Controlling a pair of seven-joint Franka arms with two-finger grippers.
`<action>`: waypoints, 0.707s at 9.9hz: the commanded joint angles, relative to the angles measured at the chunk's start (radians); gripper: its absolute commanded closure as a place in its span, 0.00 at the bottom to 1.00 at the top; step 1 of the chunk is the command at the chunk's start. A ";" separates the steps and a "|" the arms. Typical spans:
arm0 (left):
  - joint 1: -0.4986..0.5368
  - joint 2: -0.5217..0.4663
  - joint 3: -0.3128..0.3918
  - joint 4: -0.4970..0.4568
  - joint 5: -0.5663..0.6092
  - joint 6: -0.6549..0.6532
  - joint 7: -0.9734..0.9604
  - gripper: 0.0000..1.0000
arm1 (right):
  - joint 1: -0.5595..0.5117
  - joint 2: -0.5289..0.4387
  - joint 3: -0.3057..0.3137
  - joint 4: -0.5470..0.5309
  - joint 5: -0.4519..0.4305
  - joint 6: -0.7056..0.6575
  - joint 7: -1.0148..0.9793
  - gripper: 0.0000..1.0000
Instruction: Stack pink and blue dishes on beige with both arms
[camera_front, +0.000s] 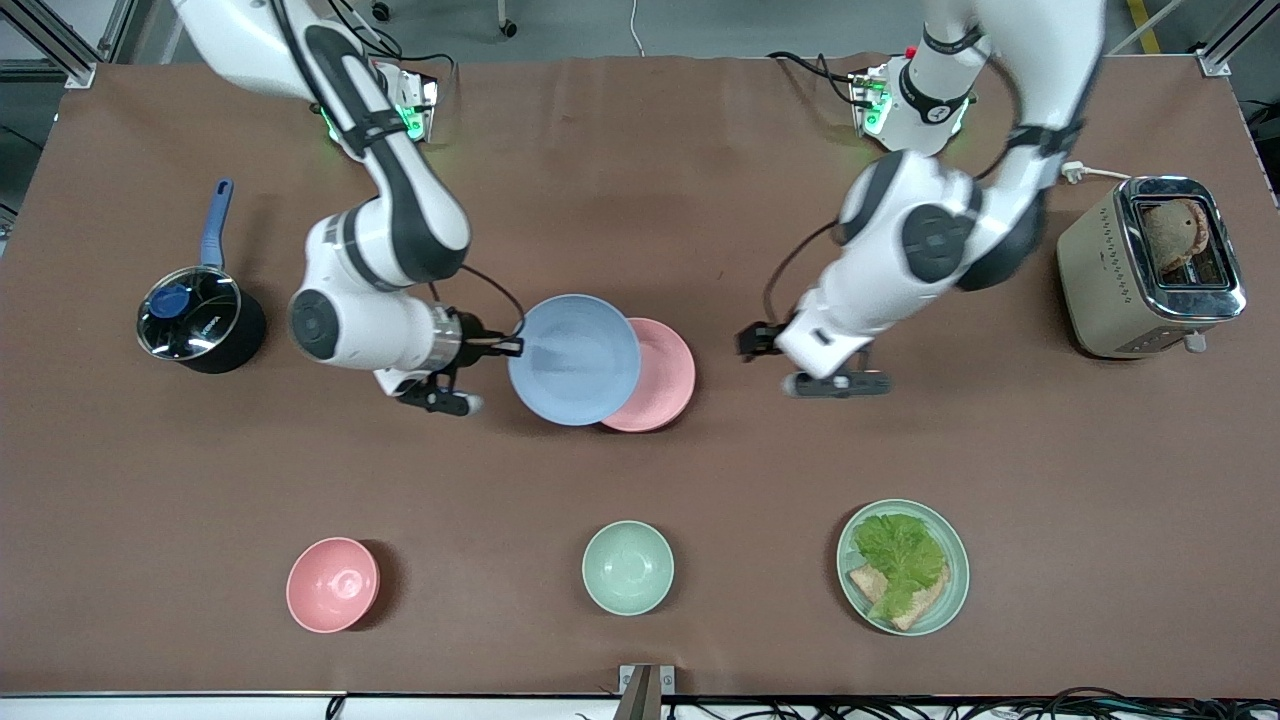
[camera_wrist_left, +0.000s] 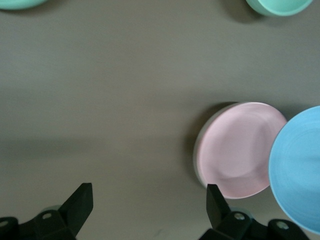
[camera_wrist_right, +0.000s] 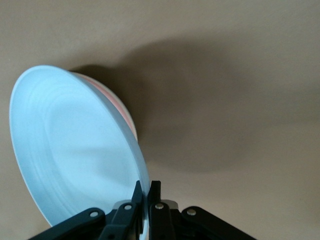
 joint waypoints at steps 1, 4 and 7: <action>0.051 -0.088 0.029 -0.029 0.115 -0.076 0.087 0.00 | 0.065 0.007 -0.008 -0.016 0.030 0.074 0.052 0.93; 0.144 -0.196 0.050 0.068 0.183 -0.290 0.147 0.00 | 0.125 0.047 -0.008 -0.016 0.030 0.166 0.076 0.91; 0.197 -0.202 0.066 0.304 0.181 -0.556 0.207 0.00 | 0.123 0.065 -0.009 -0.009 0.030 0.182 0.066 0.74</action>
